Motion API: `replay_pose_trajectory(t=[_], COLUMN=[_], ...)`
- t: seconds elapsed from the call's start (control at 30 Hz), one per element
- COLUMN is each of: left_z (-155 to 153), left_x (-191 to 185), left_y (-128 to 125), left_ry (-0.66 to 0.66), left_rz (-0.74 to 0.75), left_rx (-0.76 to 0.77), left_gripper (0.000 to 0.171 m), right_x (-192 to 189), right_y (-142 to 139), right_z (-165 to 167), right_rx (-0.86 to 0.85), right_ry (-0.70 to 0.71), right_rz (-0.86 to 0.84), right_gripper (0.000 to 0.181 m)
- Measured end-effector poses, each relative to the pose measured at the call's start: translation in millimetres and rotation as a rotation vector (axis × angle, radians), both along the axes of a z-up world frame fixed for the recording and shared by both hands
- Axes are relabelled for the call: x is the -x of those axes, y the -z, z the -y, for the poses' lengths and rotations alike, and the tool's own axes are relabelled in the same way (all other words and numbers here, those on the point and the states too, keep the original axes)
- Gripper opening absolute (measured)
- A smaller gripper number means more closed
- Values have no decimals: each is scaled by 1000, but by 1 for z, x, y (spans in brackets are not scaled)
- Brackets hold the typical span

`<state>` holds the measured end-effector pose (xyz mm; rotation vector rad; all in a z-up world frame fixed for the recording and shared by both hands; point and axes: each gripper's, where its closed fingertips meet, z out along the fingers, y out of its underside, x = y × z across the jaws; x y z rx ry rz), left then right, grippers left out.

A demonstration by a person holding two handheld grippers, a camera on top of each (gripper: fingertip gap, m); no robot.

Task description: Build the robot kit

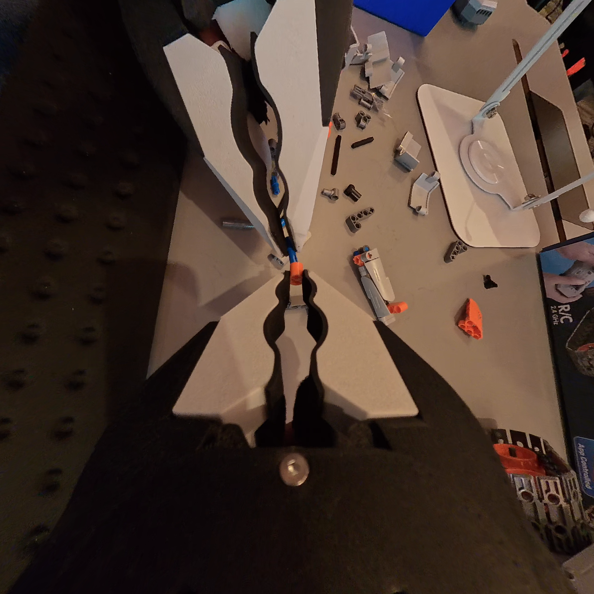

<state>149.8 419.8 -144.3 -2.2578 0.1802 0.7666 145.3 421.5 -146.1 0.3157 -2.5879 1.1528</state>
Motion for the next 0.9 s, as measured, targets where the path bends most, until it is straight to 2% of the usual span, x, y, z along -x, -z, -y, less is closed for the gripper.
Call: replay_pose_trajectory(t=[0.23, 0.43, 0.53, 0.7, 0.83, 0.9], left_z=[-4, 5, 13, 24, 23, 23], left_x=[-9, -13, -5, 5, -2, -8], left_y=[0, 17, 21, 12, -6, -13], left_ry=[40, 52, 12, -35, -4, 23], left_rz=[10, 95, 107, 141, 206, 223], left_rx=[-12, 29, 31, -24, -144, -181], left_gripper=[0, 0, 0, 2, 7, 8], right_x=[-7, -10, -11, -13, -23, -25], right_y=[1, 8, 10, 3, -19, -19], right_z=[6, 1, 1, 4, 18, 23], right_rx=[-7, -27, -41, 1, 122, 129], right_ry=[-29, -39, -37, -38, -47, -43], right_rz=[-15, 34, 35, 70, 187, 220], right_gripper=[5, 5, 5, 5, 5, 5])
